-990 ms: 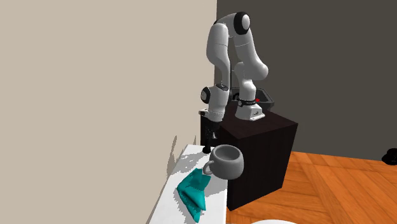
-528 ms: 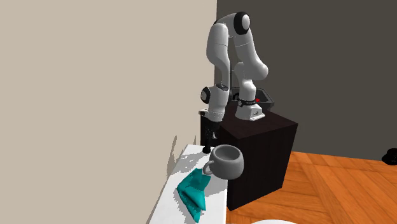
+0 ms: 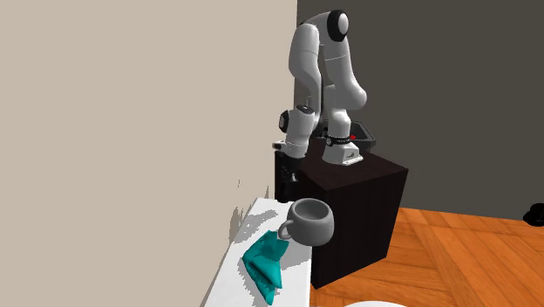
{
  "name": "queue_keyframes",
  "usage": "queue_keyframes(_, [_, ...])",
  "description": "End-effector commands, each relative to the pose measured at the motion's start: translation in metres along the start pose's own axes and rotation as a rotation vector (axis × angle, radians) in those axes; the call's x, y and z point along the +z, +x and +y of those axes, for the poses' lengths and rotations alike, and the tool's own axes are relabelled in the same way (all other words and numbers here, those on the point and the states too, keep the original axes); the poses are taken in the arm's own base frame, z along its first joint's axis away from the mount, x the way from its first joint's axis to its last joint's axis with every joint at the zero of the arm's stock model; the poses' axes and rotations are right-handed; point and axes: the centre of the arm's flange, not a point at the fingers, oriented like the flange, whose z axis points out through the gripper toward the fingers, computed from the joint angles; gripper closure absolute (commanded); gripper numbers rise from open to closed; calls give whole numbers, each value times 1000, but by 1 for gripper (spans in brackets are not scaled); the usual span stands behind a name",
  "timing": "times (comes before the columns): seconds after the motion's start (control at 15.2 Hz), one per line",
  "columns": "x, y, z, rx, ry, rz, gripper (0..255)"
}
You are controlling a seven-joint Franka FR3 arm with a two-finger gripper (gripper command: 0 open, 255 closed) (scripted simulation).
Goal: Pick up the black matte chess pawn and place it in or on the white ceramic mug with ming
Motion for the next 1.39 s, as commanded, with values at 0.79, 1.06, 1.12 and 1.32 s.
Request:
queue_keyframes(0.79, [-73, 14, 2, 0, 0, -1, 255])
queue_keyframes(1.06, [-94, 18, 2, 0, 0, -1, 255])
queue_keyframes(1.12, [-99, 19, 2, 0, 0, -1, 255])
queue_keyframes(1.32, [-115, 22, 3, 0, 0, -1, 255])
